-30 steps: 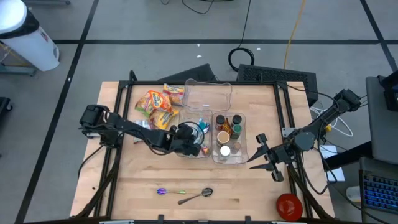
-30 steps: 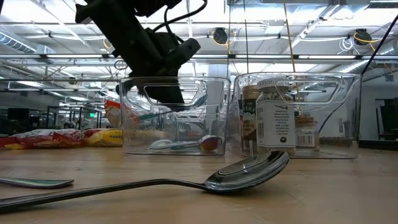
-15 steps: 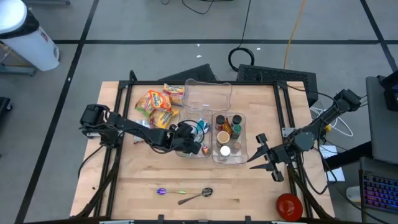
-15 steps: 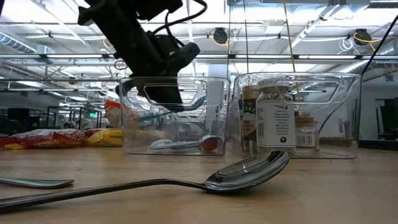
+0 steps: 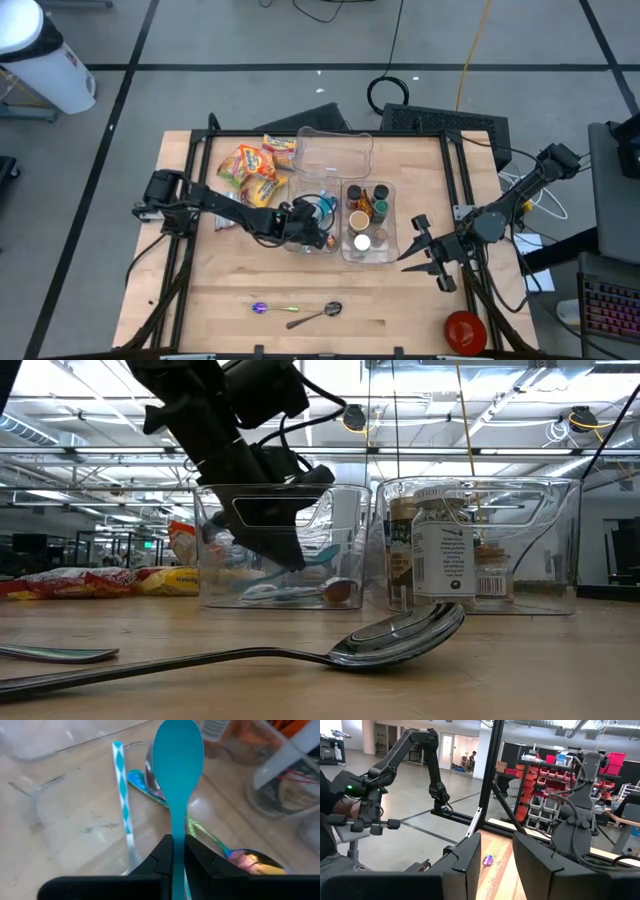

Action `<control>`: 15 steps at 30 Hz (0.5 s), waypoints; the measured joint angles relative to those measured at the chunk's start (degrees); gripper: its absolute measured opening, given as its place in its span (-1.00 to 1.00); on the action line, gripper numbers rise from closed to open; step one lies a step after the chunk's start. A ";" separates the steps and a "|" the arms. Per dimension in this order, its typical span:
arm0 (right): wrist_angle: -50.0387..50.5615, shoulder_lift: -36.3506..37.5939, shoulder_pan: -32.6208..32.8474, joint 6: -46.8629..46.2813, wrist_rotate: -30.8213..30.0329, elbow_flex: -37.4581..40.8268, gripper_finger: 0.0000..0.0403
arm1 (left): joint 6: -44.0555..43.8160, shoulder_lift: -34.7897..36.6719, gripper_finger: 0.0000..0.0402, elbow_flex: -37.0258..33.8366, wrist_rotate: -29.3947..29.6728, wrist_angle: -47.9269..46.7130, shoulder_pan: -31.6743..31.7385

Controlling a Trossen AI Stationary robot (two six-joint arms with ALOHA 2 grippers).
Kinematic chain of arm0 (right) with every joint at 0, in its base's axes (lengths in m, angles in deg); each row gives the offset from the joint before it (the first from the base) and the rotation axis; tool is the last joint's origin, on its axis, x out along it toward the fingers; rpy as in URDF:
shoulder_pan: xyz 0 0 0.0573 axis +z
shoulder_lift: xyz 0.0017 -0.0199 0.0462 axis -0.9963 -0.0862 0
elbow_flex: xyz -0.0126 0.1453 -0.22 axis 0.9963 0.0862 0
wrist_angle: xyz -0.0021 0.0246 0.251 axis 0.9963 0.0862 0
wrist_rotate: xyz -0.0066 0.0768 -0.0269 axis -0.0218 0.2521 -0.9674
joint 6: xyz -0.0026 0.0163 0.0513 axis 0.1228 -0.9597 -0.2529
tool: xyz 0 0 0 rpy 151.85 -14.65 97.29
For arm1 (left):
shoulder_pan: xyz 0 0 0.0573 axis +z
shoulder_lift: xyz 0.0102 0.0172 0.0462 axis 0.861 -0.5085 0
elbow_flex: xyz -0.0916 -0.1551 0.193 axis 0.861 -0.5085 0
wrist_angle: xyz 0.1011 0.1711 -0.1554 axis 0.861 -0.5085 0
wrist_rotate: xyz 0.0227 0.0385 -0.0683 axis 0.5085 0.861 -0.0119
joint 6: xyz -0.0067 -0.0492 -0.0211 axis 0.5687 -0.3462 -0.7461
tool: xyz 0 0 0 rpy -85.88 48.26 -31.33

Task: Pick & Place Food Item
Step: Put the blue spoon into the bottom left transparent bin

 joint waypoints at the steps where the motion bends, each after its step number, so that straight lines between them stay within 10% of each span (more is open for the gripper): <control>1: 0.00 0.01 0.00 0.00 0.01 0.00 -0.48 | -0.18 -0.02 -0.87 0.00 0.02 -0.39 0.08; 15: 0.12 0.00 0.01 0.00 0.02 0.00 -0.48 | 0.63 -0.11 -0.46 0.00 0.09 -0.07 0.09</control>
